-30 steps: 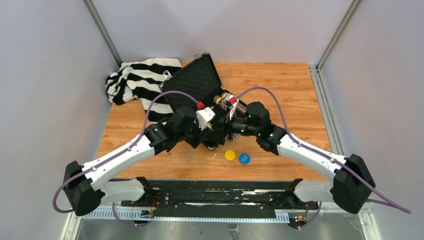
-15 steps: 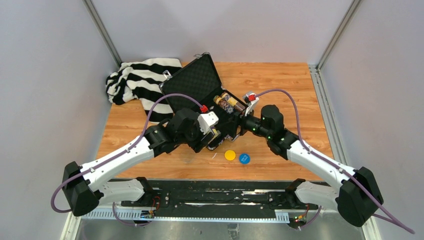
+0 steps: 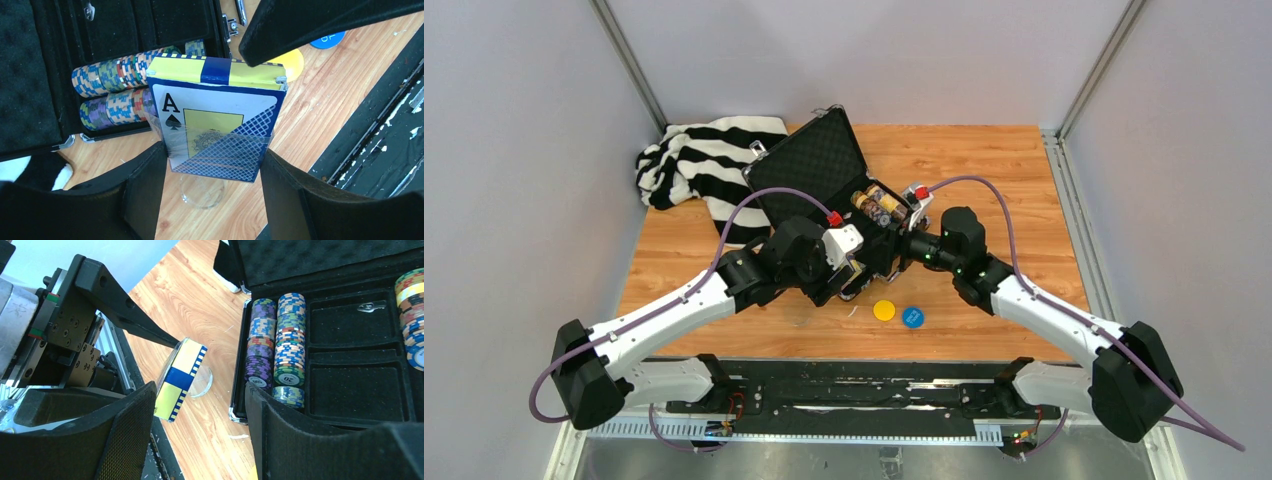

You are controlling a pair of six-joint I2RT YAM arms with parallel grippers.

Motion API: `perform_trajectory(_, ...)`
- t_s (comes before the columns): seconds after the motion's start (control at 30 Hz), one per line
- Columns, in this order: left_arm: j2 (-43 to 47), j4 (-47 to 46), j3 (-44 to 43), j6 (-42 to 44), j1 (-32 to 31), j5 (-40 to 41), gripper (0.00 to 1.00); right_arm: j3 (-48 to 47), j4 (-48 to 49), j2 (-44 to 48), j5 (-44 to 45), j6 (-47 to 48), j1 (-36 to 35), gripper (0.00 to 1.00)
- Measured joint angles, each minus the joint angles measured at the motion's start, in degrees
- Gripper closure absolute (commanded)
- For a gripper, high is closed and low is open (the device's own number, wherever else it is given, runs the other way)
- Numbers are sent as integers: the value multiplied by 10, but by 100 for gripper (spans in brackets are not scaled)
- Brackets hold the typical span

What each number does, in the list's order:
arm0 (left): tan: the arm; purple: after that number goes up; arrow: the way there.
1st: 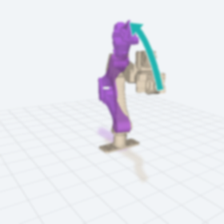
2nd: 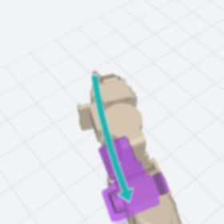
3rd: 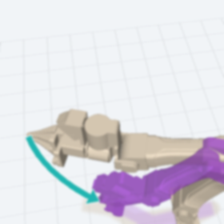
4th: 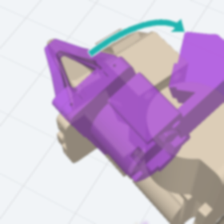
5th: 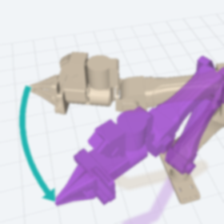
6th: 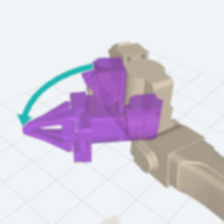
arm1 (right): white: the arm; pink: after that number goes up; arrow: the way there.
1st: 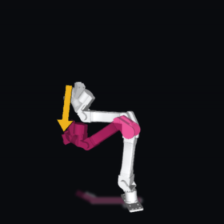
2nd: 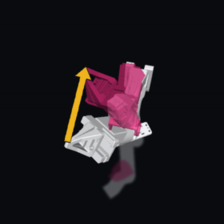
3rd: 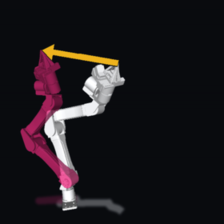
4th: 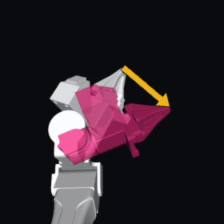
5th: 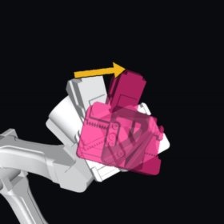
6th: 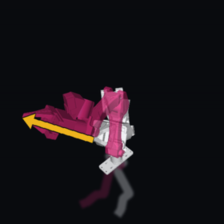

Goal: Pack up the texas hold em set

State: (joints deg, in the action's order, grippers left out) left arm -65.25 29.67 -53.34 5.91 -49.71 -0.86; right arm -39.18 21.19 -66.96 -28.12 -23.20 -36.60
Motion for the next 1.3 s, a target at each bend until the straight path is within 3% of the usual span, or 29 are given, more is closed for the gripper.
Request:
perform_trajectory(0.6,-30,-14,0,10,0,14,58,-15,5,-51,-23,-10,-35,37)
perform_trajectory(0.73,-30,-19,0,11,0,14,58,-17,3,-65,-24,-10,-36,54)
perform_trajectory(1.0,-30,-34,2,12,0,29,55,-33,-3,-82,-13,-23,-37,99)
perform_trajectory(1.1,-30,-44,6,12,0,39,50,-37,-5,-84,-3,-30,-37,99)
perform_trajectory(1.3,-26,-64,14,6,0,66,27,-51,-5,-94,7,-29,-35,99)
